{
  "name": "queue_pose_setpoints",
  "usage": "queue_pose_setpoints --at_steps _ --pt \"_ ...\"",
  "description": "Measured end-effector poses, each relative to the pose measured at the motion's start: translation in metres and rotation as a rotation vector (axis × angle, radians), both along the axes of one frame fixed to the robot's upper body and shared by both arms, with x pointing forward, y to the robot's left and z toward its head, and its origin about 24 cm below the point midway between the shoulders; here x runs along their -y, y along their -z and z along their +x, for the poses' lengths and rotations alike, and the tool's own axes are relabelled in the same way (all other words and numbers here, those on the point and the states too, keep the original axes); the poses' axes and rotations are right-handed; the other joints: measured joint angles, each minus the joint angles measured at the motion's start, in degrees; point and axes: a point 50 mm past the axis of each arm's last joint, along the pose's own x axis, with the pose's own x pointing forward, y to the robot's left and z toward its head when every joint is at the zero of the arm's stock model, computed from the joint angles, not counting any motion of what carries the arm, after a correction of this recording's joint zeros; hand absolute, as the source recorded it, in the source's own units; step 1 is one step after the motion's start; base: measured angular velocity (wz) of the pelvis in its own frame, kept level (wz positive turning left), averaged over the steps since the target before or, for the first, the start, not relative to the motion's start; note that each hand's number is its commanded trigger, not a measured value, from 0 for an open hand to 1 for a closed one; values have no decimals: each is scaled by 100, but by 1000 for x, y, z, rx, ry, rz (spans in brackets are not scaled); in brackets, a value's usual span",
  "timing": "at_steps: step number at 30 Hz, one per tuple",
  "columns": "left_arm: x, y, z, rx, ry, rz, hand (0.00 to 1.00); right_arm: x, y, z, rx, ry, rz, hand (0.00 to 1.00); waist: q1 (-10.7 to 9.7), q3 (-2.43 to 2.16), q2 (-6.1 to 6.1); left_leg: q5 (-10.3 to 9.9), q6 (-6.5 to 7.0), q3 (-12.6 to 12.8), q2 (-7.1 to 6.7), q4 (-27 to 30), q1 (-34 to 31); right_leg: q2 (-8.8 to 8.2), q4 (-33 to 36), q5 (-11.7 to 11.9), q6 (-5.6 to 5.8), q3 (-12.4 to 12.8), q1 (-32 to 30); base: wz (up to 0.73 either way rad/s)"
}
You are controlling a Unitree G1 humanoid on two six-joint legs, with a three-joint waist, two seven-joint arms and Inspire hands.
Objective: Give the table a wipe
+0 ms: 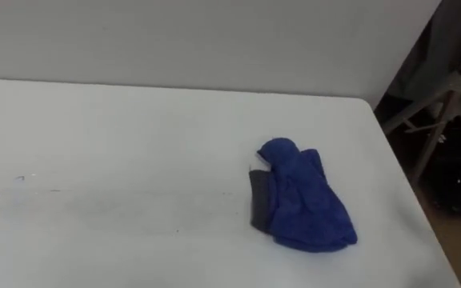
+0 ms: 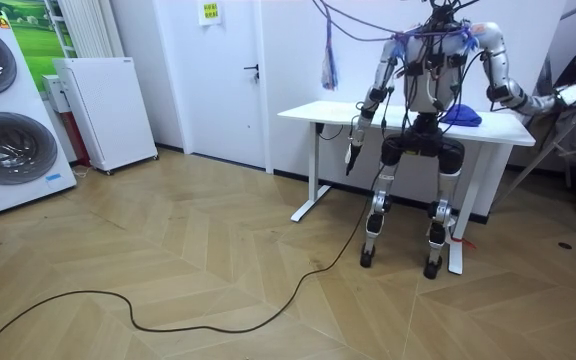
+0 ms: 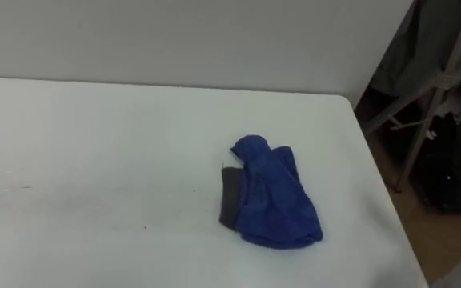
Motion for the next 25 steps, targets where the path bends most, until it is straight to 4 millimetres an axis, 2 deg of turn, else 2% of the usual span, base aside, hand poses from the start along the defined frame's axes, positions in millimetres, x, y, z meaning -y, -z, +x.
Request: queue_pose_setpoints --at_steps 5,7,8,9,13,16,21,25 --pt "-1 0 1 3 -13 0 0 11 34 -35 -85 177 164 0 -120 -14 60 0 -1 2 1 -10 9 1 11 -4 -3 1 1 0" --pt "-2 -1 2 8 -23 6 0 13 53 -63 -150 280 250 0 -128 -16 49 0 -2 -5 3 -10 10 1 10 -6 -5 8 3 0" --pt "-2 -1 2 9 -27 8 0 13 58 -71 -166 310 280 0 -127 -20 39 0 -2 -6 2 -9 10 1 11 -6 -5 13 4 0" --pt "-3 -1 2 9 -30 9 0 11 68 -85 -194 371 336 0 -123 -32 30 0 -1 -6 2 -9 11 1 6 -6 -5 13 9 0" --pt "-2 -1 0 3 -31 11 0 -1 94 -130 -273 557 477 0 -155 -26 57 -4 3 -4 2 -6 12 0 7 -20 -27 12 20 0" --pt "-1 0 1 0 -24 17 0 -17 109 -152 -344 616 584 0 -171 -21 74 -10 13 -21 2 1 23 -5 10 -20 -24 0 64 5" --pt "7 4 -4 -29 -28 3 0 -47 130 -167 -522 533 744 0 -127 -23 119 -46 64 -10 4 8 55 -17 17 -16 9 -7 99 1" --pt "14 7 -8 -80 32 13 0 -61 138 -164 -717 339 768 0 -77 -21 179 -46 64 -32 5 10 45 -18 16 -15 11 -22 104 3"
